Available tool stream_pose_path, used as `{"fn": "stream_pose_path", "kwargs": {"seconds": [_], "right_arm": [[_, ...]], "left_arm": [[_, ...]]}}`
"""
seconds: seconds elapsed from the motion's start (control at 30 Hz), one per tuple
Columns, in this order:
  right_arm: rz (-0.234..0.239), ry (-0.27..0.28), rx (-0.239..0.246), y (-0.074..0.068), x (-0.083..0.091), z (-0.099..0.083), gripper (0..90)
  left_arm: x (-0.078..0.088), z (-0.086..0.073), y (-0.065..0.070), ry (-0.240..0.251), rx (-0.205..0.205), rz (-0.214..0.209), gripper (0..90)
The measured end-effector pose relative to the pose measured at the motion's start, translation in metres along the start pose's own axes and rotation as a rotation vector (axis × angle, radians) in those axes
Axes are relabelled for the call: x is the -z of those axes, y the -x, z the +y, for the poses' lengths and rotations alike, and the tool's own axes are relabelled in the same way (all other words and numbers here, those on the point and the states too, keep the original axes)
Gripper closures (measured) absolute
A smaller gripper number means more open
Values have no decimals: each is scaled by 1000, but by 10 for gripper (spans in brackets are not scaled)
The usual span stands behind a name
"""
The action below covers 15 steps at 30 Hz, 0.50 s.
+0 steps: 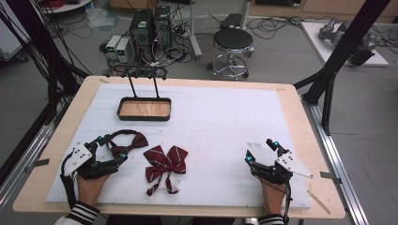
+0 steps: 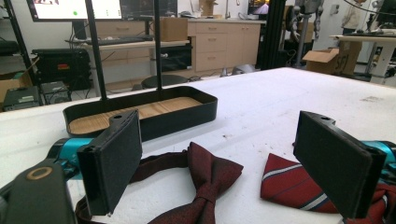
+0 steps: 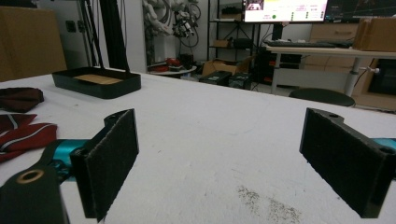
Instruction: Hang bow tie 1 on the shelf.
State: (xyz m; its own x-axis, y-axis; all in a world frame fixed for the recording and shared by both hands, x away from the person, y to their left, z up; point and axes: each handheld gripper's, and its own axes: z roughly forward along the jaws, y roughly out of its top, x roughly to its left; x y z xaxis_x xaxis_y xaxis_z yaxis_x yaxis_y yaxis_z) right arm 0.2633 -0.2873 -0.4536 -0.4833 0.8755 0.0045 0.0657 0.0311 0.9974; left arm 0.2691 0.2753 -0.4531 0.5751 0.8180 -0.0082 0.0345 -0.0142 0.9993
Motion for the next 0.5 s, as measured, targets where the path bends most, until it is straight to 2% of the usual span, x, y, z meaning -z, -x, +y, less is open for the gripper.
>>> {"fn": "stream_pose_path", "kwargs": {"seconds": [0.4,0.5], "right_arm": [[0,1,-7,1,0,0,109],[-1,1,-5,0,0,0,109]], "left_arm": [[0,0,-1,4,9,-15,152],[0,1,-3,-16,19,-28,150]]}}
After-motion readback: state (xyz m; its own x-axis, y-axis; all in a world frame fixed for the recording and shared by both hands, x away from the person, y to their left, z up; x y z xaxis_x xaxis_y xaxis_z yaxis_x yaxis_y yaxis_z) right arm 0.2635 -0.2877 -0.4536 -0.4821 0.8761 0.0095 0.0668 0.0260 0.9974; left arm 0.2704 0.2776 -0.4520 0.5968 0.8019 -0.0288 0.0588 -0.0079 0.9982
